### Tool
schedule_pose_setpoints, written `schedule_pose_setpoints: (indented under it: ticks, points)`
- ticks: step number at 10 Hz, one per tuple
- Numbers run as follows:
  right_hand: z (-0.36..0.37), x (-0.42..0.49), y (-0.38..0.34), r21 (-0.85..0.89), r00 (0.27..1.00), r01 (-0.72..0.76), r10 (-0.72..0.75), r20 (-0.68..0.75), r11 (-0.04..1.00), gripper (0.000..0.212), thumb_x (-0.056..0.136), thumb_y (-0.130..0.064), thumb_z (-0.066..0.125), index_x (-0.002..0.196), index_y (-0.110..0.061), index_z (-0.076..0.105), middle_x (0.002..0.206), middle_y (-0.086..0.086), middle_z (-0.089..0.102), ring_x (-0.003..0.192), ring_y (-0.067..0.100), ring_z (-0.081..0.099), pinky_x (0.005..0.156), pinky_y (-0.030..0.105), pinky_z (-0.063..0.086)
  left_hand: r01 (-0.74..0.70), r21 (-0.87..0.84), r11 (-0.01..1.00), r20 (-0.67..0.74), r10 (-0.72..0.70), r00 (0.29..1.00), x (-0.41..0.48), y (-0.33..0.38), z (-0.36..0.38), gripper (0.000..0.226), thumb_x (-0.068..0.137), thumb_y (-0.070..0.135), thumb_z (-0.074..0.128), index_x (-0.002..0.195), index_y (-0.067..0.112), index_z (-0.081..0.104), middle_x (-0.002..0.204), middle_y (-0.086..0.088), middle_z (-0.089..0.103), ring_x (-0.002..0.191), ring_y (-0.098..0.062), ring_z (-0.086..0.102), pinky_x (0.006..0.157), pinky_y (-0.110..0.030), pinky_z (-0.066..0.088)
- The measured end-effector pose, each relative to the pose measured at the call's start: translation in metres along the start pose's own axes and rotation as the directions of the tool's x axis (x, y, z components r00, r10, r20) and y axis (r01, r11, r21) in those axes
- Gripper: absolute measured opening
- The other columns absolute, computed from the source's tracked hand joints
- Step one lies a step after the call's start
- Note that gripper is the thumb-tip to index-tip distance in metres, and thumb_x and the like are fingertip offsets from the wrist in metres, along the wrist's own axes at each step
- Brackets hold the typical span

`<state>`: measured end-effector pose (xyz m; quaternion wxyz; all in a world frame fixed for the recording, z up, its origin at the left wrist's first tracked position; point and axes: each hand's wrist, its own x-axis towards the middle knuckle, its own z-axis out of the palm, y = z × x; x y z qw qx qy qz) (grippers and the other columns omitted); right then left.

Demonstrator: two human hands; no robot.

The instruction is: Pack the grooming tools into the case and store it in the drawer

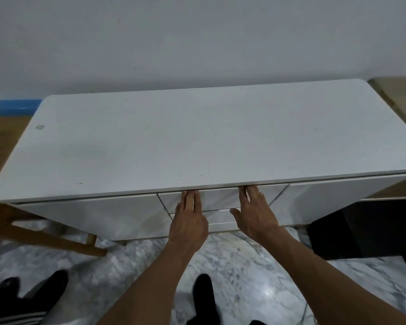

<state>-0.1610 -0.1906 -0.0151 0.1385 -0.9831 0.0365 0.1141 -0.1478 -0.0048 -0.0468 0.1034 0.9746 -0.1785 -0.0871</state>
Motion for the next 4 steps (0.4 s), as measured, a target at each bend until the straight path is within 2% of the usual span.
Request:
schedule_pose_setpoints:
  ticks: [1, 2, 3, 4]
  points:
    - [0.002, 0.0, 0.002, 0.004, 1.0, -0.003, 0.003, 0.008, 1.0, 0.081, 0.094, -0.042, 0.05, 0.151, 0.001, 0.011, 0.158, 0.014, 0.009, 0.149, 0.031, 0.005, 0.121, 0.044, 0.013, 0.001, 0.087, 0.996, 0.049, -0.005, 0.999, 0.001, 0.003, -0.005, 0.072, 0.102, 0.031, 0.029, 0.151, -0.006, -0.007, 0.162, -0.021, -0.007, 0.151, -0.033, -0.008, 0.123, -0.039, 0.01]
    - [-0.009, -0.002, 0.004, -0.004, 0.997, 0.028, -0.028, 0.074, 1.0, 0.084, 0.093, -0.044, 0.052, 0.152, -0.002, 0.008, 0.159, 0.013, 0.007, 0.149, 0.031, 0.007, 0.12, 0.045, 0.015, -0.002, 0.06, 0.998, 0.032, 0.0, 0.999, 0.002, 0.003, 0.002, 0.072, 0.1, 0.03, 0.034, 0.151, -0.01, 0.003, 0.16, -0.026, 0.003, 0.151, -0.038, 0.002, 0.123, -0.043, 0.015]
    - [-0.042, -0.008, 0.001, 0.054, 0.986, 0.052, -0.06, 0.155, 0.997, 0.07, 0.094, -0.04, 0.052, 0.151, -0.013, 0.022, 0.157, 0.01, 0.025, 0.14, 0.031, 0.033, 0.114, 0.044, 0.031, -0.006, -0.027, 1.0, -0.127, 0.002, 0.992, 0.005, -0.005, 0.001, 0.07, 0.083, 0.026, 0.056, 0.143, -0.008, 0.04, 0.144, -0.028, 0.043, 0.132, -0.044, 0.046, 0.098, -0.051, 0.051]
    - [-0.104, -0.013, 0.002, 0.148, 0.989, 0.106, -0.089, -0.114, 0.983, 0.027, 0.092, -0.041, 0.054, 0.107, -0.024, 0.068, 0.108, 0.0, 0.072, 0.101, 0.021, 0.067, 0.085, 0.031, 0.051, 0.057, -0.093, 0.994, -0.163, -0.071, 0.984, -0.026, 0.005, 0.001, 0.064, 0.085, 0.03, 0.06, 0.143, 0.007, 0.047, 0.142, -0.025, 0.047, 0.108, -0.035, 0.066, 0.084, -0.037, 0.058]
